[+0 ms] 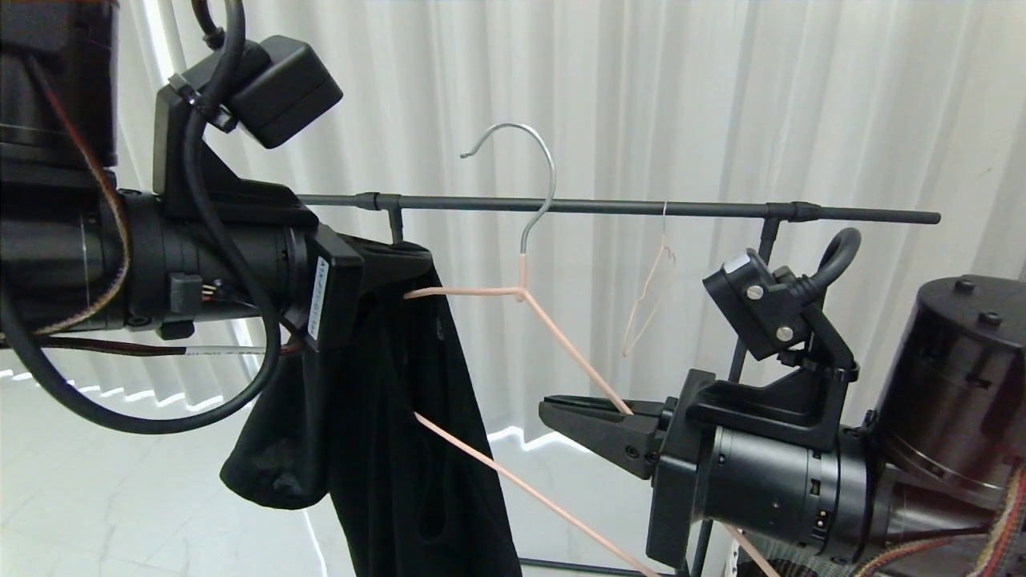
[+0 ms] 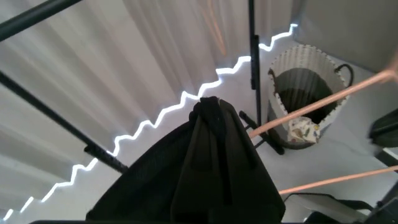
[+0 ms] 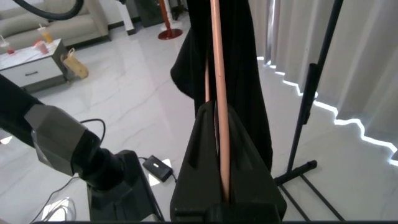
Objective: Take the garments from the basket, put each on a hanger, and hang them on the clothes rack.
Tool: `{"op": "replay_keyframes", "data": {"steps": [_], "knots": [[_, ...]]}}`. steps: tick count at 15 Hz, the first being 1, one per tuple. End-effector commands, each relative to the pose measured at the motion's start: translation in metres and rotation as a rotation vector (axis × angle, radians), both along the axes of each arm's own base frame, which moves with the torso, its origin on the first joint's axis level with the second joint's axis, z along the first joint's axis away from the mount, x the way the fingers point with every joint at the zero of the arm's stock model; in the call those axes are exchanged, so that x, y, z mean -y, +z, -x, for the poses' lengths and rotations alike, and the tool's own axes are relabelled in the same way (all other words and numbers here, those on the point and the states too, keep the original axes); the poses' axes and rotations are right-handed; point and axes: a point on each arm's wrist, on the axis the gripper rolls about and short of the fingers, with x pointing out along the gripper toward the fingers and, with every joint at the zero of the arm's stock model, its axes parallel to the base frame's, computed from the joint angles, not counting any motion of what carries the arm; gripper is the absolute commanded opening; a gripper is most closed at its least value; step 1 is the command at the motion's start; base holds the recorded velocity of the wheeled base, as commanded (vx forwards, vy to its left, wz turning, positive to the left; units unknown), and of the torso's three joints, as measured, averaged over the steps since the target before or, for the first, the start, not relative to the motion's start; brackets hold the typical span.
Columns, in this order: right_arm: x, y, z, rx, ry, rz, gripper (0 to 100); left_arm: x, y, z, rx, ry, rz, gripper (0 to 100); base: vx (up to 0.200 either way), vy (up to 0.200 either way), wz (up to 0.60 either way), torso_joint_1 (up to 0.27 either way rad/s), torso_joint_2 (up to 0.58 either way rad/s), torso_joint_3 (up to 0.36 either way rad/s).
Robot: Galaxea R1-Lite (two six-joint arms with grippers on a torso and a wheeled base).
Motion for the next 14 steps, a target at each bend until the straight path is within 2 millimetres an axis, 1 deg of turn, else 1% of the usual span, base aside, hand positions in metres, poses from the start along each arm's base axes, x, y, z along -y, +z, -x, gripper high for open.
{"op": "replay_keyframes", "data": {"steps": [1, 5, 10, 13, 14], "knots": [[-0.005, -0.006, 0.000, -0.013, 0.007, 0.018, 0, 0.006, 0.003, 0.004, 0.009, -0.034, 0.006, 0, 0.000, 0.000, 0.00, 0.000, 0.00, 0.000], [-0.009, -0.011, -0.003, -0.030, 0.003, 0.030, 0, 0.012, 0.004, 0.009, 0.014, -0.066, 0.010, 0, 0.000, 0.000, 0.00, 0.000, 0.00, 0.000], [-0.030, -0.012, -0.014, -0.036, -0.005, -0.010, 0, 0.018, 0.005, 0.014, 0.015, -0.096, 0.012, 0, 0.000, 0.000, 0.00, 0.000, 0.00, 0.000], [-0.032, -0.015, -0.016, -0.042, -0.016, 0.001, 0, 0.017, 0.010, 0.016, 0.033, -0.100, 0.021, 0, 0.000, 0.000, 0.00, 0.000, 0.00, 0.000], [-0.033, -0.017, -0.018, -0.042, -0.039, 0.005, 0, 0.017, 0.009, 0.016, 0.030, -0.097, 0.017, 0, 0.000, 0.000, 0.00, 0.000, 0.00, 0.000]]}}
